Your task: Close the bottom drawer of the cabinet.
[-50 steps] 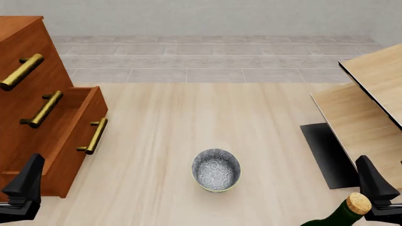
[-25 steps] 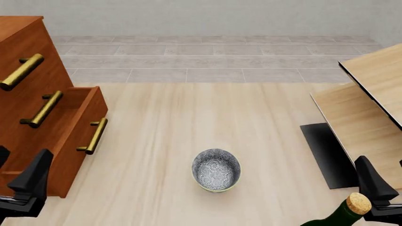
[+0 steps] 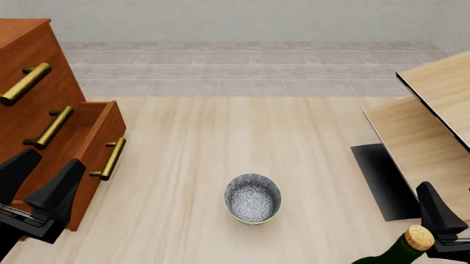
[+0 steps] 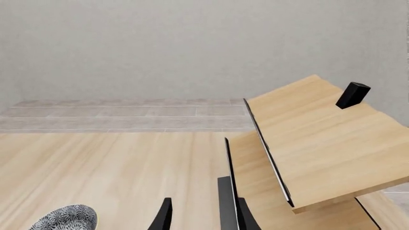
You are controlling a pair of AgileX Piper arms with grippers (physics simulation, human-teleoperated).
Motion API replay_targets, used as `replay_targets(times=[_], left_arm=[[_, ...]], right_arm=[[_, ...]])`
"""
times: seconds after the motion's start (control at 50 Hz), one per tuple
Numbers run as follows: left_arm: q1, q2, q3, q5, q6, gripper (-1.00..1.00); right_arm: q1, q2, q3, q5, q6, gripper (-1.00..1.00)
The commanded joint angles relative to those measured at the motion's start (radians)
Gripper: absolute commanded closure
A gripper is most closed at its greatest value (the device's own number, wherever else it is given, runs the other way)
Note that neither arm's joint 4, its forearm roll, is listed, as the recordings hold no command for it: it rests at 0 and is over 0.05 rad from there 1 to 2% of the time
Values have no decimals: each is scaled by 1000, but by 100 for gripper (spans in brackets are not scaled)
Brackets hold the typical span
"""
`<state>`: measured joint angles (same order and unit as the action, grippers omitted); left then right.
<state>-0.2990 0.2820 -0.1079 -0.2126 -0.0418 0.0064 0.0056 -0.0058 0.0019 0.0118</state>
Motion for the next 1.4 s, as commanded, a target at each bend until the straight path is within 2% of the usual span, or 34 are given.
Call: replay_targets(times=[0.02, 0.14, 0.4, 0.6, 0.66, 0.78, 1.12, 1.4], left_arm=[[-95, 108, -31, -70, -17, -100], [-155, 199, -46, -119, -20, -100], [-223, 331, -63, -183, -50, -100], [-295, 504, -92, -250, -80, -100], [-299, 554, -95, -269, -115, -100], [-302, 675, -94, -318, -133, -100], [-294, 823, -113, -383, -217, -100], [-261, 983, -89, -504, -243, -100]], right_arm=[[-4, -2, -2, 2, 5, -100], [-4, -2, 1, 0, 4, -100], [-3, 1, 1, 0, 4, -100], [-3, 0, 1, 3, 2, -100], [-4, 1, 1, 2, 2, -100], [-2, 2, 3, 1, 1, -100], [-3, 9, 2, 1, 5, -100], [1, 16, 3, -4, 8, -100]])
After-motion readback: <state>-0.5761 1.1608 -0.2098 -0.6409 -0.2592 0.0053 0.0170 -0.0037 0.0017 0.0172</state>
